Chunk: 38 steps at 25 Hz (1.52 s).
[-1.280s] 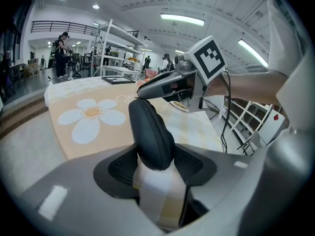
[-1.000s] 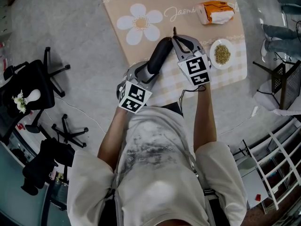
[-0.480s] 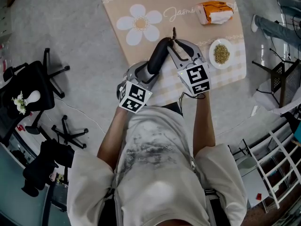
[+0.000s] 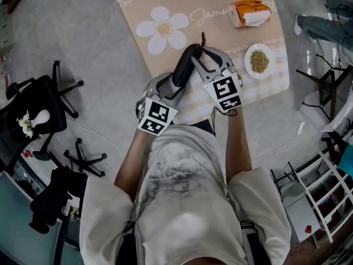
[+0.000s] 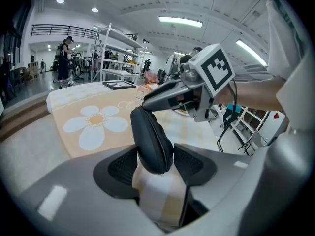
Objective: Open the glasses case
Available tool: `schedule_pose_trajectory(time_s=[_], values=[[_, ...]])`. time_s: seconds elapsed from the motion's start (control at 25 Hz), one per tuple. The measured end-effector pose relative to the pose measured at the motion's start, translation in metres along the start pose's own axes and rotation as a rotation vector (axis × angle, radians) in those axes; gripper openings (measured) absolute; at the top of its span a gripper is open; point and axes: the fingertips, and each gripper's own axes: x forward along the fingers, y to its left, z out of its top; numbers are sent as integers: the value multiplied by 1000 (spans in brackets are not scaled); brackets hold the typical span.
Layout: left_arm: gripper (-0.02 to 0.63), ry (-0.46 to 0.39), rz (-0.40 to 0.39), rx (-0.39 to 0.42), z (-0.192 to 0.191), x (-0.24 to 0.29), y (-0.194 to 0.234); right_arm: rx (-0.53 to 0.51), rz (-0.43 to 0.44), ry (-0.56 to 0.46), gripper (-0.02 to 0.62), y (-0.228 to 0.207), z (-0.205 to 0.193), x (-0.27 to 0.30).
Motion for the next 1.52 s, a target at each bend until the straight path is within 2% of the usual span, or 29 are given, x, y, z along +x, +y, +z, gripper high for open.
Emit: schedule_pose_trajectory(time_s=[0.2, 0.48, 0.88, 1.2, 1.52], values=[[221, -73, 20, -9, 29, -11, 7, 8, 2, -6, 143, 2, 2, 1], [213, -115, 58, 2, 56, -4, 24, 19, 7, -7, 141, 1, -1, -1], [210, -66, 85, -24, 51, 11, 29, 26, 9, -8, 140, 1, -5, -6], [221, -66, 78, -18, 55, 13, 25, 23, -1, -3, 144, 5, -1, -13], [219, -38, 113, -14, 47, 13, 29, -39, -24, 26, 147, 9, -3, -11]])
